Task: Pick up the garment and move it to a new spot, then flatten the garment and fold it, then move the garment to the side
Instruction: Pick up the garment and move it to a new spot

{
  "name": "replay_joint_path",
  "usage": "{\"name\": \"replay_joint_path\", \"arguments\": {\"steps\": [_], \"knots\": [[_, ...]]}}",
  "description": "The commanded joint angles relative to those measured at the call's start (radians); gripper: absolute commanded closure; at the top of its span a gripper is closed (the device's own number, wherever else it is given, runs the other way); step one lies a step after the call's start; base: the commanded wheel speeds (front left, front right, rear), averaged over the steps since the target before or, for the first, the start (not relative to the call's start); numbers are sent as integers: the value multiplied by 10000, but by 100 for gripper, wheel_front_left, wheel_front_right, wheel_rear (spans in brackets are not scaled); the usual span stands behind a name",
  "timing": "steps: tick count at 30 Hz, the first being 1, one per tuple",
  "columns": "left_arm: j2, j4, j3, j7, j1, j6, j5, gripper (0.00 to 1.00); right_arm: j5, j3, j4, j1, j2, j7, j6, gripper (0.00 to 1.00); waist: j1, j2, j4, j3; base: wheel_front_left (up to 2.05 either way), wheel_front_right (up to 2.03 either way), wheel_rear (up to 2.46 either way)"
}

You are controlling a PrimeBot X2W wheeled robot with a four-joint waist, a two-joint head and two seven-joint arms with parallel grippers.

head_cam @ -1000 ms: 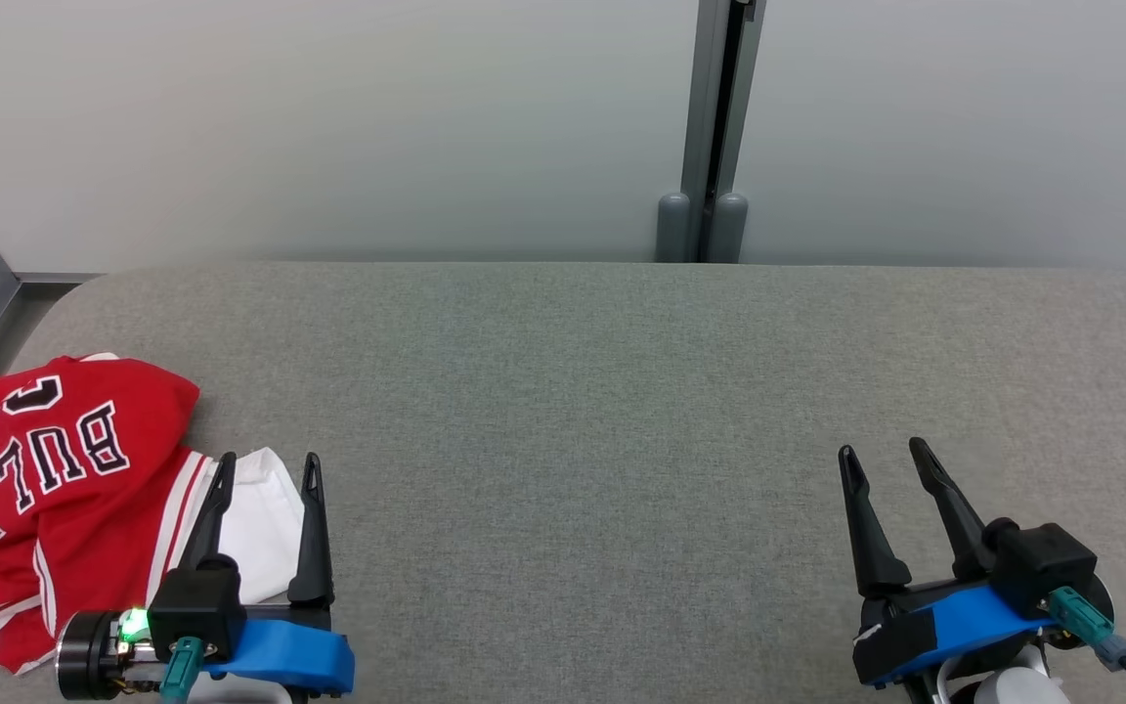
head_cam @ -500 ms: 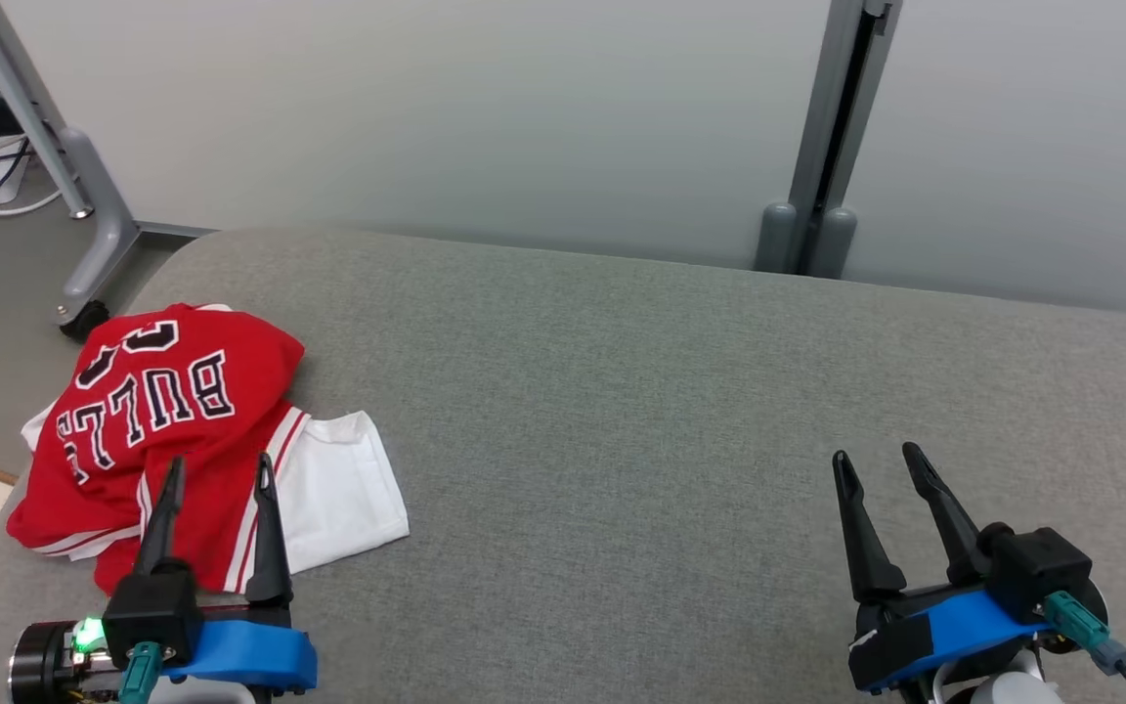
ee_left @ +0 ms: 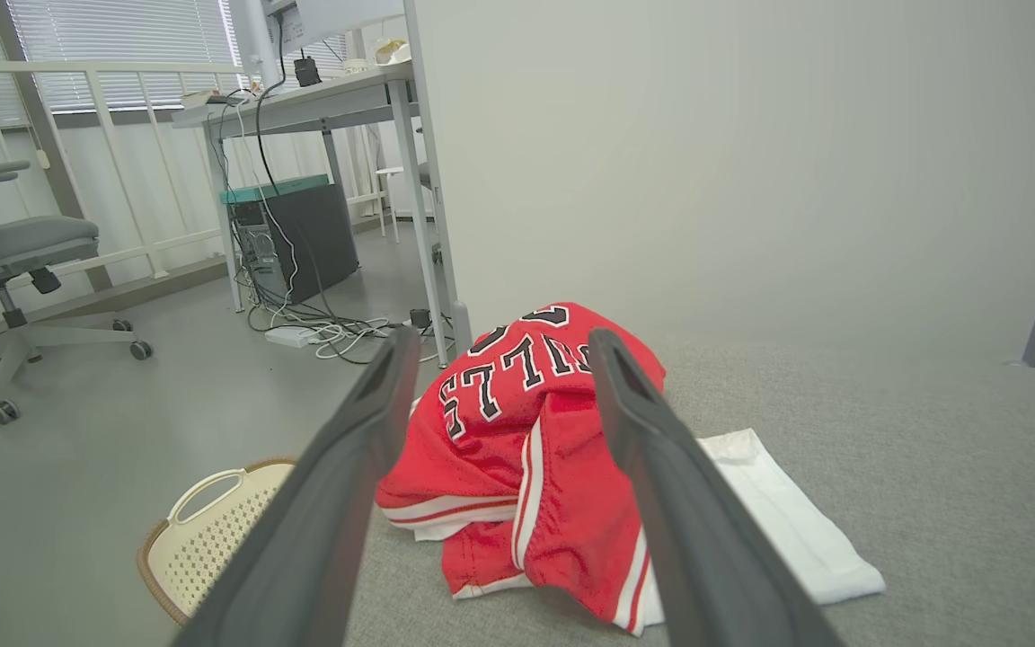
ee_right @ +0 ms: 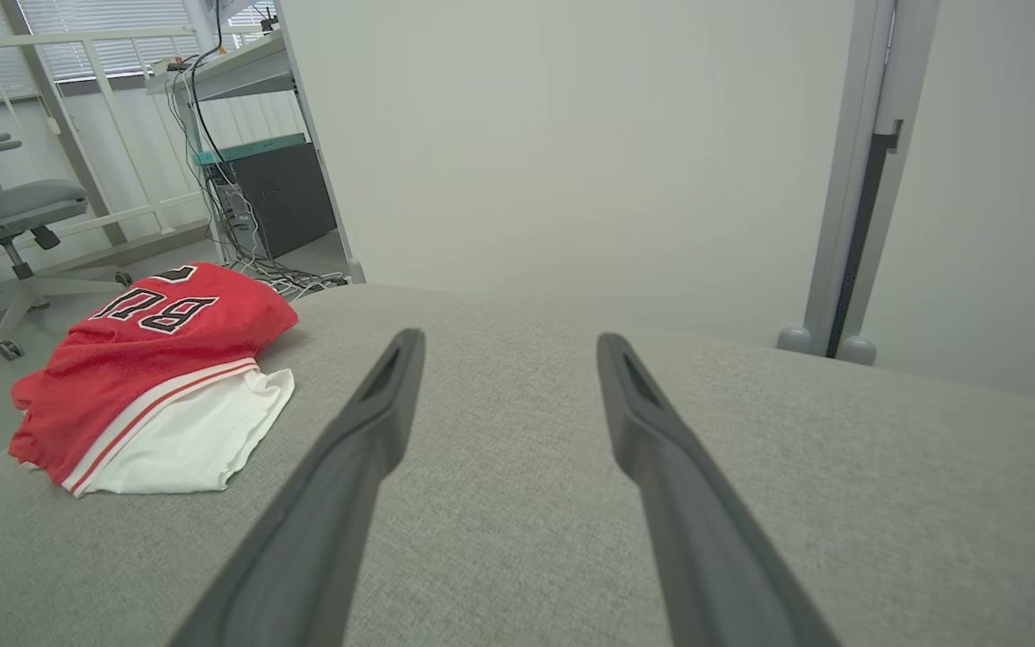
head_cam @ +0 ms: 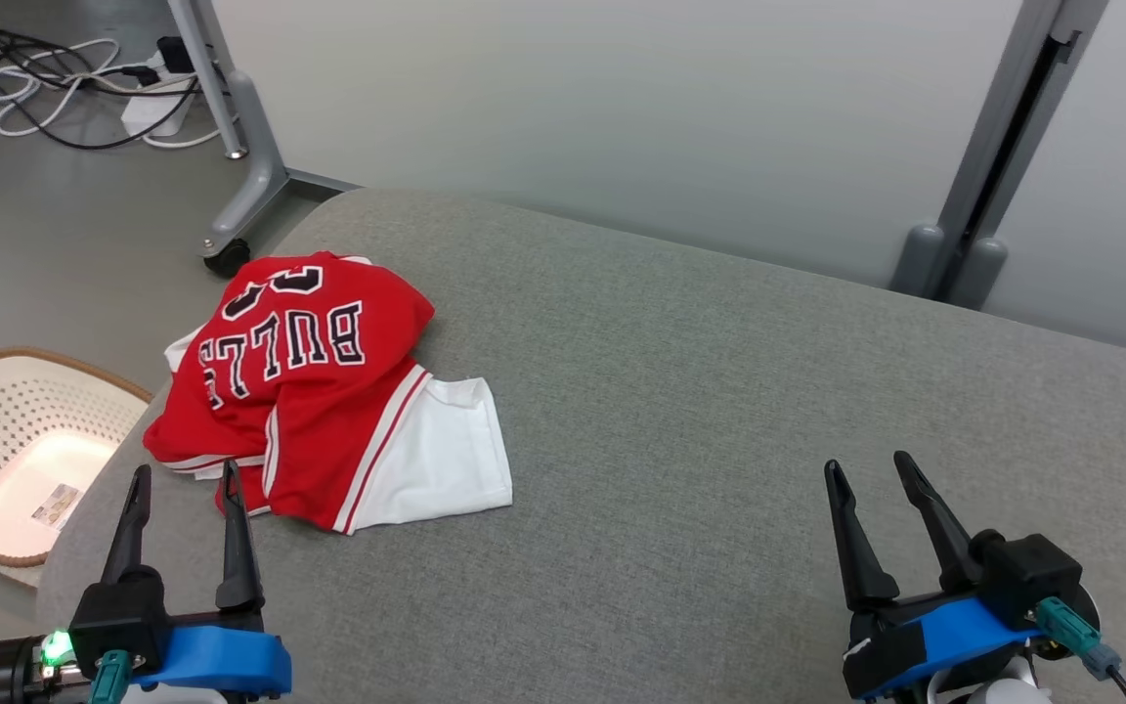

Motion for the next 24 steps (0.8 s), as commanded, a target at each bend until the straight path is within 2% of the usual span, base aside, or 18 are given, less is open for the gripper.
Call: {"name": "replay_joint_path", "arguments": {"steps": [1, 12, 19, 24], "knots": [[59, 2, 68, -28, 52, 62, -43, 0, 42, 18, 30, 43, -52, -38, 2, 0, 0, 0, 155, 92, 0, 0, 0], [177, 37, 154, -28, 174, 49, -151, 0, 168, 162, 123, 70, -54, -38, 1, 0, 0, 0, 732, 1, 0, 0, 0], [198, 82, 169, -28, 125, 74, -250, 0, 176, 289, 182, -35, -55, -37, 1, 0, 0, 0, 596, 58, 0, 0, 0], [394, 235, 247, -28, -449, -165, -484, 0, -51, 254, 155, -222, -54, -38, 2, 0, 0, 0, 331, 317, 0, 0, 0]]}}
